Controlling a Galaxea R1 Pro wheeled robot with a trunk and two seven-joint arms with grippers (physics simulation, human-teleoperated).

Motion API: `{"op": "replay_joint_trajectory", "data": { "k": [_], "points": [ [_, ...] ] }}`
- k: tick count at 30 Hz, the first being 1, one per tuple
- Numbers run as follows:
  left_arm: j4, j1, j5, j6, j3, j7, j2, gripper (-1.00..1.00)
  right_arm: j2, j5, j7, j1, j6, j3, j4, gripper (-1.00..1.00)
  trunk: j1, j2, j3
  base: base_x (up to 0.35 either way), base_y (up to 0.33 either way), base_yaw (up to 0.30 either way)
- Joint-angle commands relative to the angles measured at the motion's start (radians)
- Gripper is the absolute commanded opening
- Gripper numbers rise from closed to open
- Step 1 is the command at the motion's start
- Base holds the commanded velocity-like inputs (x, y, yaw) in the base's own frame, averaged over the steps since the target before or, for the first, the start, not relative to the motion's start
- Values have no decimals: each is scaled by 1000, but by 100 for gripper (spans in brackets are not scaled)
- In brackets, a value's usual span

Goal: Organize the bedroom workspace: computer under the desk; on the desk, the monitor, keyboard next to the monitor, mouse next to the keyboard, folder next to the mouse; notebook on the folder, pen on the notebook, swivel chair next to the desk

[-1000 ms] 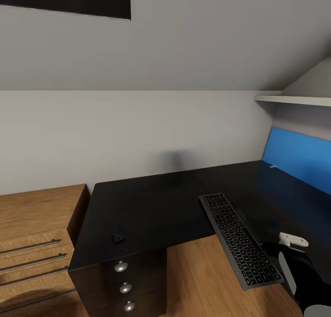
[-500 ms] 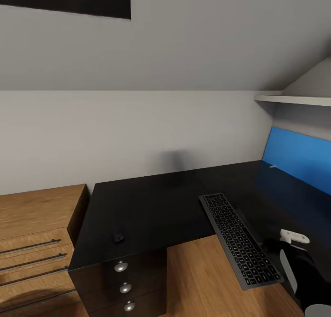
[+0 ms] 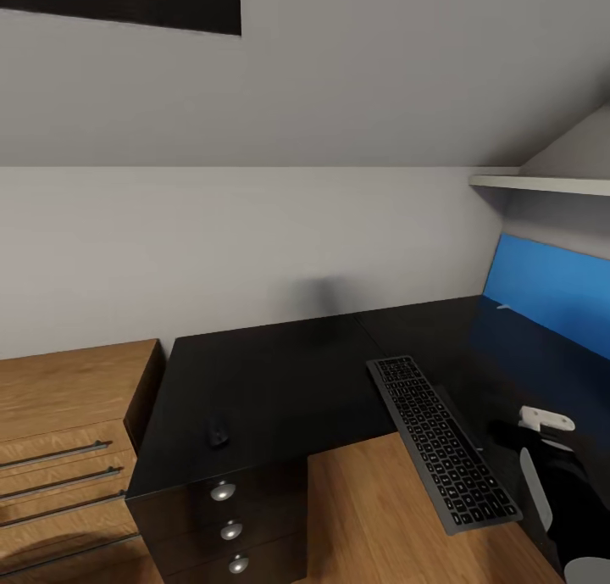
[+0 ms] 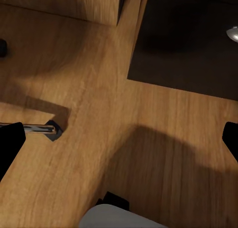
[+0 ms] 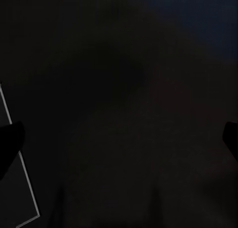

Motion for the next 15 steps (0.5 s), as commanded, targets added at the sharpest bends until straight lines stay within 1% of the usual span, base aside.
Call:
{"op": "replay_joint_trajectory", "data": {
  "k": [1,15],
  "points": [
    [-1,1,3,1,8,-10,0,100,0,-2,-3,0,5,0,-5,100,0,0,-1,0,0,0],
    [-1,0,1,1,8,-10,1,100,6,-4,-1,0,5,2,-52,100,0,0,-1,0,0,0]
  ]
}}
